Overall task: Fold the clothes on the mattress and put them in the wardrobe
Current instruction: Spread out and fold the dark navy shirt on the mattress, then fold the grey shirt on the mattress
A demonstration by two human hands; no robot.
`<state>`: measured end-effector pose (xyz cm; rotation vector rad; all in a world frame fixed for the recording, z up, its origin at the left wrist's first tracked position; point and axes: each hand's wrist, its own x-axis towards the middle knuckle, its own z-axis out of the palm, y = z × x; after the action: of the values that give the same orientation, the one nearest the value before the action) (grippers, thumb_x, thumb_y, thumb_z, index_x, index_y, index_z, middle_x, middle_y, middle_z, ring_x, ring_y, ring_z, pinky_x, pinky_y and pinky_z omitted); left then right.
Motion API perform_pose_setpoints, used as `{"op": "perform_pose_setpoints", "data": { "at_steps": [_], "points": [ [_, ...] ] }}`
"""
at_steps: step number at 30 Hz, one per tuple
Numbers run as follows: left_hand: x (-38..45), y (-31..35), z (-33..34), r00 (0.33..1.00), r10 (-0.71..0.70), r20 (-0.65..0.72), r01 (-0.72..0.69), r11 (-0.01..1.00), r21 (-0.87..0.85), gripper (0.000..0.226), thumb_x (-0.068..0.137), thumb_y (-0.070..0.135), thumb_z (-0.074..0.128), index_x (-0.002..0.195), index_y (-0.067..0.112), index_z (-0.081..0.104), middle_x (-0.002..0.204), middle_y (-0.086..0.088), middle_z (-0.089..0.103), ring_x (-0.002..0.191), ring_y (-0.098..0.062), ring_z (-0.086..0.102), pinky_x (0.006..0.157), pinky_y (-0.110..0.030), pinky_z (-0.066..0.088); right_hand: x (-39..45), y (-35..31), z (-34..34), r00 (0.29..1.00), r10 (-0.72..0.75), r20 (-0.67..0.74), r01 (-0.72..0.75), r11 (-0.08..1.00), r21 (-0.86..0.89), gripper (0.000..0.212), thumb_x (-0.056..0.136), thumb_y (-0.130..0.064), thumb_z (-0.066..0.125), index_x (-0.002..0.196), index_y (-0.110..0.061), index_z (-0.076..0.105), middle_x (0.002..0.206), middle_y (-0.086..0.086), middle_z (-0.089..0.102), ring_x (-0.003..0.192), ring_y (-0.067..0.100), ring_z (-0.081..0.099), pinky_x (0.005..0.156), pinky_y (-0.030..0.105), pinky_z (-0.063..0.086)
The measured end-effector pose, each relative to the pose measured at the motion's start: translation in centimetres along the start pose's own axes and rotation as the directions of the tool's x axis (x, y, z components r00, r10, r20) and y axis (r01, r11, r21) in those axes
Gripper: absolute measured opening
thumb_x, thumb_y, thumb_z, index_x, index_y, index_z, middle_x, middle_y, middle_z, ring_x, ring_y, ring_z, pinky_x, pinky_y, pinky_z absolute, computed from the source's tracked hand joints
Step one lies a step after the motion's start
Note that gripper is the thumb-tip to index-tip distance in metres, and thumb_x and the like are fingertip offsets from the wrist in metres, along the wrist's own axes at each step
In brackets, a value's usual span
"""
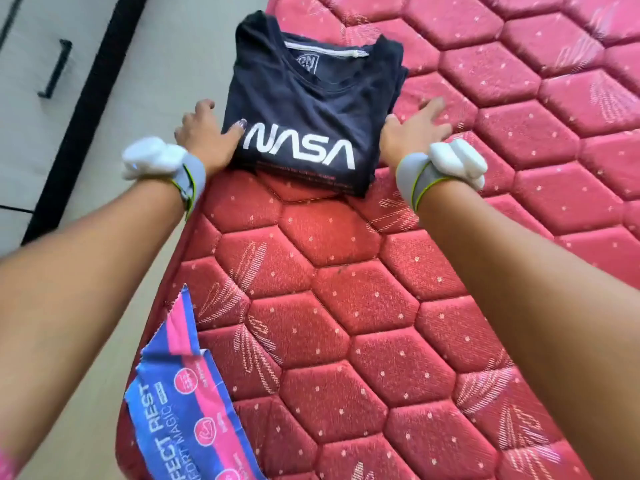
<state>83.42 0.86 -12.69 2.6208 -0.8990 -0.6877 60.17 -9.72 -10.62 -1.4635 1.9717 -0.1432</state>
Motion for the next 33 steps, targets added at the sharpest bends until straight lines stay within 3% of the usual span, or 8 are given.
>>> {"op": "perform_pose_setpoints", "data": {
  "at_steps": [3, 6, 9, 15, 18, 21, 23, 33],
  "points": [
    [-2.8, 1.1, 0.7, 0.912, 0.265, -0.314, -0.224, 0.961, 0.162, 0.057, 0.094, 0.043, 0.040, 0.146, 0.019, 0.033, 0.152, -0.012, 0.028, 0.137, -0.031, 0.032, 0.105, -0.043, 0.030, -1.6, 0.0, 0.1, 0.906, -0.382, -0.183, 0.350, 0.918, -0.187, 0.066, 0.094, -0.045, 0.040, 0.151, -0.022, 0.016, 0.156, 0.017, 0.008, 0.142, 0.035, 0.017, 0.111, 0.043, 0.021],
    [-3.8, 1.3, 2.5, 0.846, 0.501, -0.182, -0.426, 0.841, 0.334, 0.059, 0.096, 0.050, 0.028, 0.151, 0.031, 0.019, 0.160, -0.001, 0.011, 0.147, -0.023, 0.014, 0.112, -0.048, 0.020, -2.1, 0.9, 3.0, 0.719, -0.695, -0.004, 0.645, 0.670, -0.369, 0.066, 0.092, -0.058, 0.032, 0.151, -0.033, 0.017, 0.160, 0.007, 0.000, 0.147, 0.028, 0.000, 0.114, 0.045, 0.009],
    [-5.2, -0.3, 5.5, 0.892, 0.443, -0.093, -0.382, 0.847, 0.371, 0.061, 0.094, 0.058, 0.016, 0.150, 0.035, 0.020, 0.160, 0.000, 0.013, 0.147, -0.025, 0.013, 0.111, -0.056, 0.020, -2.1, 2.7, 5.3, 0.731, -0.647, 0.216, 0.670, 0.624, -0.402, 0.069, 0.092, -0.066, 0.026, 0.151, -0.036, 0.009, 0.160, -0.001, -0.007, 0.146, 0.026, -0.011, 0.117, 0.050, 0.000],
    [-7.0, -1.7, 5.7, 0.914, 0.401, -0.051, -0.353, 0.853, 0.385, 0.063, 0.094, 0.055, 0.015, 0.152, 0.031, 0.013, 0.161, 0.000, 0.006, 0.148, -0.023, 0.008, 0.113, -0.059, 0.014, -1.9, 3.1, 4.3, 0.711, -0.649, 0.273, 0.698, 0.603, -0.387, 0.067, 0.093, -0.064, 0.027, 0.151, -0.038, 0.005, 0.160, -0.003, -0.010, 0.146, 0.025, -0.014, 0.116, 0.049, -0.001],
    [-6.9, -1.4, 4.6, 0.920, 0.391, -0.020, -0.359, 0.865, 0.351, 0.061, 0.097, 0.051, 0.023, 0.152, 0.028, 0.013, 0.161, 0.002, 0.000, 0.148, -0.022, 0.002, 0.113, -0.059, 0.007, -2.5, 4.9, 3.5, 0.652, -0.726, 0.219, 0.742, 0.551, -0.381, 0.062, 0.095, -0.056, 0.036, 0.150, -0.033, 0.020, 0.160, 0.007, 0.004, 0.146, 0.033, 0.004, 0.114, 0.048, 0.012],
    [-8.5, 0.6, 4.0, 0.850, 0.500, -0.165, -0.431, 0.841, 0.326, 0.062, 0.093, 0.047, 0.028, 0.149, 0.020, 0.028, 0.160, 0.001, 0.014, 0.147, -0.020, 0.012, 0.112, -0.049, 0.013, -2.8, 8.3, 2.5, 0.591, -0.806, 0.037, 0.753, 0.534, -0.384, 0.051, 0.092, -0.048, 0.044, 0.138, -0.026, 0.044, 0.148, 0.020, 0.032, 0.132, 0.042, 0.034, 0.105, 0.051, 0.031],
    [-9.6, 2.1, 4.5, 0.787, 0.576, -0.222, -0.496, 0.804, 0.328, 0.057, 0.093, 0.042, 0.033, 0.145, 0.018, 0.035, 0.158, 0.000, 0.022, 0.146, -0.018, 0.019, 0.109, -0.043, 0.018, -2.7, 10.3, 1.7, 0.597, -0.802, 0.009, 0.741, 0.546, -0.391, 0.047, 0.091, -0.047, 0.042, 0.134, -0.028, 0.041, 0.144, 0.020, 0.036, 0.125, 0.041, 0.039, 0.103, 0.051, 0.032],
    [-23.0, 15.8, 16.2, 0.608, 0.792, -0.049, -0.756, 0.597, 0.267, 0.045, 0.086, 0.035, 0.049, 0.128, 0.018, 0.052, 0.141, -0.006, 0.047, 0.126, -0.027, 0.035, 0.095, -0.050, 0.035, -0.9, 25.4, -11.0, 0.719, -0.672, -0.180, 0.560, 0.713, -0.422, 0.043, 0.090, -0.046, 0.040, 0.129, -0.030, 0.034, 0.142, 0.012, 0.027, 0.115, 0.037, 0.042, 0.093, 0.052, 0.037]
  ]
}}
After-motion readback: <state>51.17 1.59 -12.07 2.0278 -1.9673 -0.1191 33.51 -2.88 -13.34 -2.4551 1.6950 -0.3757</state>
